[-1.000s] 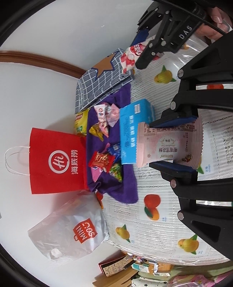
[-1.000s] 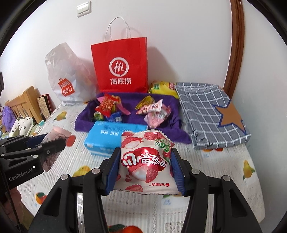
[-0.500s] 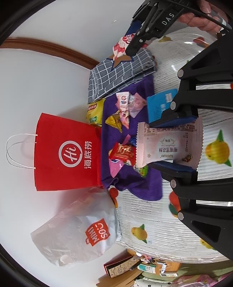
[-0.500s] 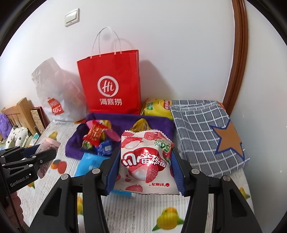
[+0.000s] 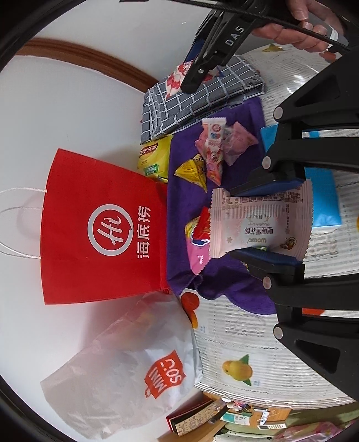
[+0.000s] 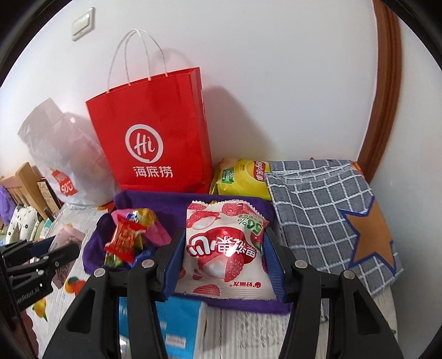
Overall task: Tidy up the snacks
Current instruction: 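Carry the strawberry candy bag and pink wafer packet over the purple towel with both grippers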
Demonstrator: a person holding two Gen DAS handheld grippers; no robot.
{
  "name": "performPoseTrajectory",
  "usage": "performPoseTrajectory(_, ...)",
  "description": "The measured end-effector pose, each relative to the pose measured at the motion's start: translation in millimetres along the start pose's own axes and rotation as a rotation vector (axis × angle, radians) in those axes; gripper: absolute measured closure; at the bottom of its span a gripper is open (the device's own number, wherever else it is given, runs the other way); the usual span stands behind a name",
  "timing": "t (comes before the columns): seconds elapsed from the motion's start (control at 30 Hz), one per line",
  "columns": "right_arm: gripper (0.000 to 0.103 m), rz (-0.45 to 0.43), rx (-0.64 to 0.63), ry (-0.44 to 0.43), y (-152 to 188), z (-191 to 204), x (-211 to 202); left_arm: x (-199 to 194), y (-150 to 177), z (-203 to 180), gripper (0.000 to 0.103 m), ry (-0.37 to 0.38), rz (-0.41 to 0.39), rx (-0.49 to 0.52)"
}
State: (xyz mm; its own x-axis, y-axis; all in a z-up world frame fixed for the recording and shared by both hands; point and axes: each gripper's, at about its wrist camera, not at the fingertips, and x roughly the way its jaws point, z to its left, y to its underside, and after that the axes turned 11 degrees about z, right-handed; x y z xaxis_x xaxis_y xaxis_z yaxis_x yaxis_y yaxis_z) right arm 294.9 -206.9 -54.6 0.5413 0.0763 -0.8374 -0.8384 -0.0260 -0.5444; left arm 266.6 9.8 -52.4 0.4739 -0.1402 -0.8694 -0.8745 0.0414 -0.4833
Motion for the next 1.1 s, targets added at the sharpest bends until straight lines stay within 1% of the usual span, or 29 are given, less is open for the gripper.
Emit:
performPoseTrajectory(0.17, 0.05, 0.011, 0.006, -0.02, -19.1, 0.8, 21.0, 13.9, -15.6, -0.7, 0.069, -0.007, 0.008, 0.009)
performPoseTrajectory(0.37, 0.05, 0.007, -0.003, -0.034, -33.8, 1.5, 39.8, 30.0, -29.0, -6.0, 0.069, -0.006, 0.021, 0.019)
performPoseTrajectory(0.43, 0.05, 0.017, -0.005, -0.034, -36.1, 1.2, 51.1, 34.3, -31.3, -8.1, 0.069, -0.011, 0.023, 0.03)
performPoseTrajectory(0.47, 0.05, 0.035, -0.005, -0.028, -37.4, 0.9, 58.7, 37.1, -32.8, -9.1, 0.069, -0.011, 0.024, 0.033)
performPoseTrajectory(0.5, 0.05, 0.052, -0.009, -0.024, -38.2, 0.9, 63.9, 39.7, -33.9, -10.1, 0.069, -0.007, 0.026, 0.034)
performPoseTrajectory(0.73, 0.05, 0.072, -0.023, -0.021, -36.8, -6.2, 77.5, 61.3, -42.1, -19.3, 0.069, 0.027, 0.04, 0.046)
performPoseTrajectory(0.87, 0.05, 0.094, -0.021, -0.016, -34.6, -12.4, 84.7, 74.9, -48.7, -23.3, 0.069, 0.029, 0.05, 0.048)
performPoseTrajectory(1.0, 0.05, 0.111, -0.029, -0.014, -33.5, -18.4, 92.0, 86.5, -54.6, -22.8, 0.069, 0.053, 0.057, 0.043)
performPoseTrajectory(1.1, 0.05, 0.125, -0.025, -0.011, -33.4, -23.3, 98.6, 92.7, -57.4, -22.6, 0.069, 0.052, 0.056, 0.046)
